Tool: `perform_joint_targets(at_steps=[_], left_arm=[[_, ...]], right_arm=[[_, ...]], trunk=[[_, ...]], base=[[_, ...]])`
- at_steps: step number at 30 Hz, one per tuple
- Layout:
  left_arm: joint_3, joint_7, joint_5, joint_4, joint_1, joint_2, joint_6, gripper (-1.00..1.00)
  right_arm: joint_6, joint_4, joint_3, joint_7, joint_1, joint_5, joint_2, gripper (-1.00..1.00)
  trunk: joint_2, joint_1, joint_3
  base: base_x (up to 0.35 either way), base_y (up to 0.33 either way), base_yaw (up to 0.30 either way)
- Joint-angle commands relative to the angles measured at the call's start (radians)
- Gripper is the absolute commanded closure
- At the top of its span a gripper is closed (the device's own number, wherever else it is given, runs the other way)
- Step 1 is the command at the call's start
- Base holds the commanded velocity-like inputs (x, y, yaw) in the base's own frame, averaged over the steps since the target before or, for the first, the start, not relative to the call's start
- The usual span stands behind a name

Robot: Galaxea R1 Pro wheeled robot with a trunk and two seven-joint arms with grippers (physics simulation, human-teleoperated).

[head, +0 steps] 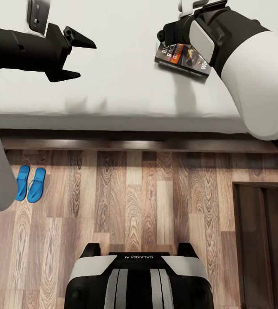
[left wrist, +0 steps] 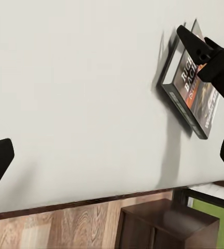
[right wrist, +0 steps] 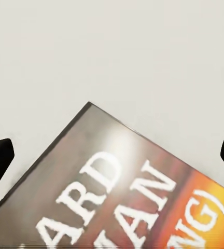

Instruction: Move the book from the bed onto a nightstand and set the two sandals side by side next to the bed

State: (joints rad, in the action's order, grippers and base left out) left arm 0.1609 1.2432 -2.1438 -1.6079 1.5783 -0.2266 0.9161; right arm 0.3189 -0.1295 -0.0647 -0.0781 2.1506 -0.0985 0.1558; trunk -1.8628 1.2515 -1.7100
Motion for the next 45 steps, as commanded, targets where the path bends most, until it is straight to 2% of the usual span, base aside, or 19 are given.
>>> perform_joint_targets(at_steps=[1, 19, 25, 28, 34, 35, 38, 40, 41, 45], left_arm=[[0.000, 0.010, -0.008, 0.000, 0.001, 0.000, 0.004, -1.00], [-0.001, 0.010, -0.008, -0.001, 0.003, 0.000, 0.004, -1.00], [-0.001, 0.010, -0.008, 0.000, 0.004, 0.000, 0.004, -1.00], [-0.001, 0.010, -0.008, -0.001, 0.005, 0.000, 0.004, -1.00], [-0.001, 0.010, -0.008, 0.000, 0.008, 0.000, 0.004, -1.00], [-0.001, 0.010, -0.008, 0.000, 0.008, 0.000, 0.004, -1.00], [-0.001, 0.010, -0.008, 0.000, 0.009, 0.000, 0.004, -1.00], [-0.001, 0.010, -0.008, 0.000, 0.009, -0.001, 0.004, -1.00], [-0.001, 0.010, -0.008, 0.000, 0.009, -0.001, 0.004, -1.00], [0.000, 0.010, -0.008, 0.000, 0.008, -0.001, 0.004, -1.00]], right_arm=[[0.006, -0.003, -0.006, -0.005, 0.000, -0.010, 0.000, -1.00], [0.006, -0.011, -0.006, -0.005, 0.001, -0.010, -0.001, -1.00], [0.007, -0.044, -0.006, -0.009, 0.013, -0.010, -0.001, -1.00], [0.017, -0.119, -0.006, -0.011, 0.019, -0.010, -0.001, -1.00], [0.104, -0.285, -0.008, -0.012, 0.013, -0.011, -0.001, -1.00], [0.104, -0.285, -0.008, -0.012, 0.013, -0.011, -0.001, -1.00], [0.177, -0.381, -0.010, -0.012, 0.001, -0.013, -0.001, -1.00], [0.263, -0.463, -0.012, -0.011, -0.027, -0.018, 0.000, -1.00], [0.263, -0.463, -0.012, -0.011, -0.027, -0.018, 0.000, -1.00], [0.340, -0.533, -0.014, -0.010, -0.052, -0.020, 0.000, -1.00]], trunk=[[0.000, 0.000, 0.000], [0.000, 0.000, 0.000], [0.000, 0.000, 0.000], [0.000, 0.000, 0.000], [0.000, 0.000, 0.000], [0.000, 0.000, 0.000], [0.000, 0.000, 0.000], [0.000, 0.000, 0.002], [0.000, 0.000, 0.002], [0.000, 0.000, 0.007]], base=[[-0.193, 0.000, 0.000], [-0.047, 0.000, 0.000], [-0.003, 0.000, 0.000], [0.000, 0.000, 0.000], [0.000, 0.000, 0.000], [0.000, 0.000, 0.000], [0.000, 0.000, -0.012], [0.000, 0.000, -0.077], [0.000, 0.000, -0.084], [0.000, 0.000, -0.097]])
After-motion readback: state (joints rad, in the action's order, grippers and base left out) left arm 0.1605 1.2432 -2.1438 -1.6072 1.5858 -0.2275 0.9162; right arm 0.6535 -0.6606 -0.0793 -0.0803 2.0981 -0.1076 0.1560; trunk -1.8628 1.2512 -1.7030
